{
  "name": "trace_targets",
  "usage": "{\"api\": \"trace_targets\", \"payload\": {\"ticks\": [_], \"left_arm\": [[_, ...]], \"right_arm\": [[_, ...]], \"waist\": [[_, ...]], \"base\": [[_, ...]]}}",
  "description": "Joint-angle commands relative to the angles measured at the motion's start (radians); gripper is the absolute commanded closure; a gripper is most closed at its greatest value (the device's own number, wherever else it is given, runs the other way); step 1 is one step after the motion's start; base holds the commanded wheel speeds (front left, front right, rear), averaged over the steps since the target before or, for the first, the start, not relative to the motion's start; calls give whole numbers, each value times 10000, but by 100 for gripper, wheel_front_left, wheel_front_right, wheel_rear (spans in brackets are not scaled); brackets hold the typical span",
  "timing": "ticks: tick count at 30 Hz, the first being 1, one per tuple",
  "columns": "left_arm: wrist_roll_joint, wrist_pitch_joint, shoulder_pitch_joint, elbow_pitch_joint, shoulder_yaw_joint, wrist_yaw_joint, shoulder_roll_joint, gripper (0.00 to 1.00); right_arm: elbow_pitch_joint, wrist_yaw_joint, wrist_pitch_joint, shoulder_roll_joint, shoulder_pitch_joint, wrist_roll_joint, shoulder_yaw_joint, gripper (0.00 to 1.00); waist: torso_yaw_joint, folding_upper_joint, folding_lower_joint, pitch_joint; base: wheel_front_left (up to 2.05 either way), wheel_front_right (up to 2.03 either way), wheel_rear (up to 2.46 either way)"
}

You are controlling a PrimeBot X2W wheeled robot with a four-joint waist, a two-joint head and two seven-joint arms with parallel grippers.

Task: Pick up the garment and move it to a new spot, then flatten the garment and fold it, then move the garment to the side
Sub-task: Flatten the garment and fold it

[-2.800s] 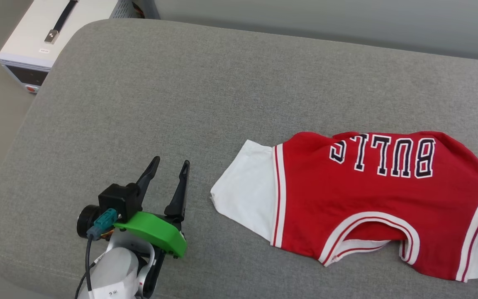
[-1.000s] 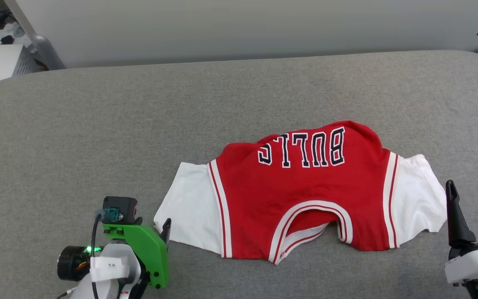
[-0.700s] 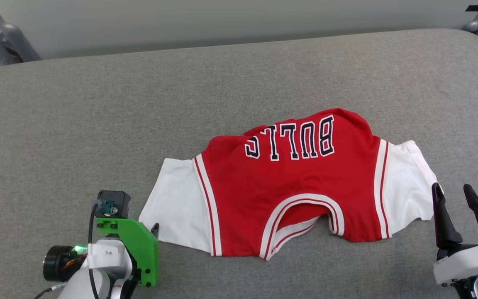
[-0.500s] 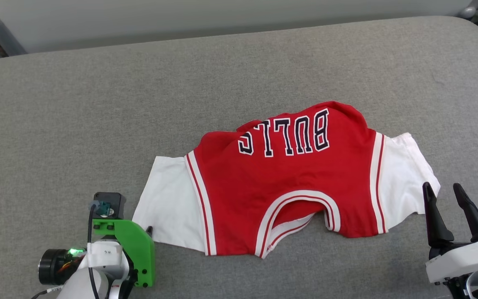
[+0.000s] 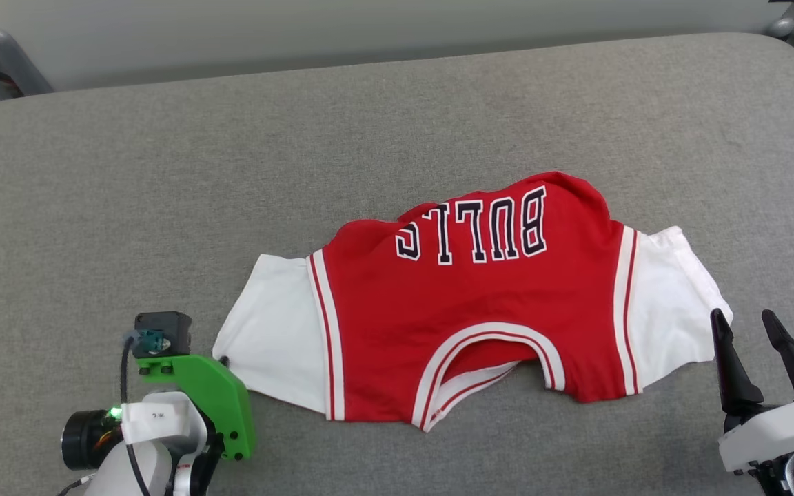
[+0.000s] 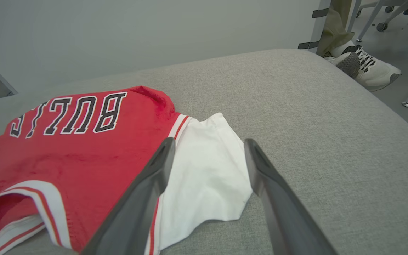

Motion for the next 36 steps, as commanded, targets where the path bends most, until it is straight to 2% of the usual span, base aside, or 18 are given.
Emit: {"api": "trace_targets", "payload": {"ticks": [1, 7, 12, 16, 20, 25, 29, 36], "left_arm": [[-82, -200, 157, -106, 201, 128, 52, 100], [-272, -634, 698, -838, 802, 540, 140, 100], [-460, -521, 1167, -1563, 943, 631, 202, 100], [-739, -199, 1405, -2112, 838, 529, 153, 100], [-1038, 155, 1533, -2626, 716, 400, 115, 100], [-1536, 627, 1532, -3229, 618, 257, 6, 100], [-1503, 793, 1422, -3476, 574, 277, 97, 100], [-1439, 847, 1268, -3615, 534, 320, 153, 100]], "right_arm": [[6, -7, 96, -62, 51, 9, -23, 0], [184, -7, 763, -126, 455, -322, -192, 0], [104, -7, 1648, -136, 621, -564, -445, 0], [-110, -7, 3000, -342, 567, -699, -696, 0], [-225, -7, 4817, -737, 388, -1059, -991, 0], [-310, -7, 6630, -989, -42, -755, -1082, 0], [-244, -7, 7387, -1202, -403, -493, -1006, 0], [280, -7, 7963, -1411, -841, -515, -736, 0]], "waist": [[232, 0, 0, -312], [555, 0, 0, -751], [837, 0, 0, -788], [1083, 0, 0, -718], [1292, 0, 0, -587], [1525, 0, 0, -346], [1692, 0, 0, -133], [1904, 0, 0, 215]], "base": [[0, 0, 0], [0, 0, 0], [0, 0, 0], [0, 0, 0], [0, 0, 0], [0, 0, 0], [0, 0, 0], [0, 0, 0]]}}
